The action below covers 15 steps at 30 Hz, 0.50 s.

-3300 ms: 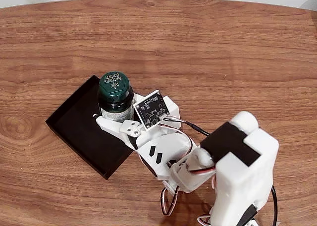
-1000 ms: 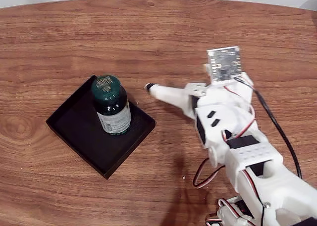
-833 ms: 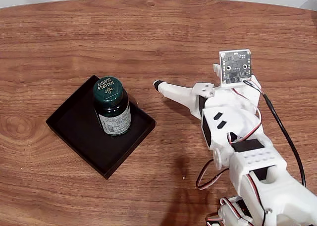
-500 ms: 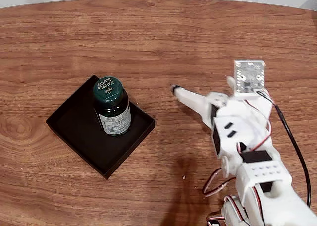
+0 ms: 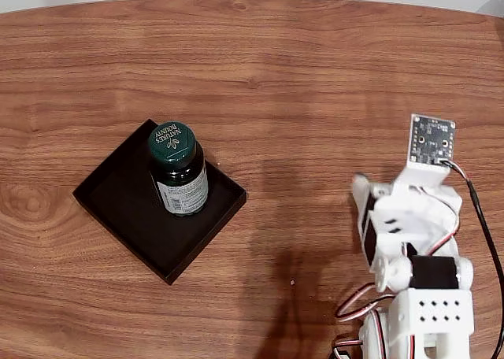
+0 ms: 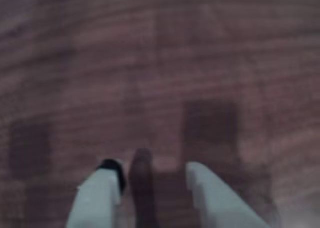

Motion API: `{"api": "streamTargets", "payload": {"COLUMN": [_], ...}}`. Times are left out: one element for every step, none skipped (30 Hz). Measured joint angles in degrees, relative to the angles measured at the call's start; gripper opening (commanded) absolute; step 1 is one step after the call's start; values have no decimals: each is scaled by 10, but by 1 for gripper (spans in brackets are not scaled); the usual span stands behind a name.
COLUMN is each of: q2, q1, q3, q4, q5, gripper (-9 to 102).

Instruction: Pick up the pill bottle and place it in the black box.

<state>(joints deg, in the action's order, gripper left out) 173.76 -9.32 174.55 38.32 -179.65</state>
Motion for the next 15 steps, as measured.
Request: {"api": "streamTargets", "payload": {"q2": [18,33,49,63,77,90,100,107,112,118,124,130,135,138,143], "q1": [-5,-11,-14,-17,-18,-21,-23,-24,-25,-27,-28,-28,-28,-29,-30], "q3": [0,0,0,0,0,0,0,0,0,0,0,0,0,0,0], "q4": [32,64,92,122,150,178,205,230,251,271,291,313,330,346,358], "q5": [-4,-10,-16,-22,-29,-37,-45,-53,-59,-62,-65,-69,-74,-76,-76], "gripper": [3,2,1,0,0,0,0,0,0,0,0,0,0,0,0]}}
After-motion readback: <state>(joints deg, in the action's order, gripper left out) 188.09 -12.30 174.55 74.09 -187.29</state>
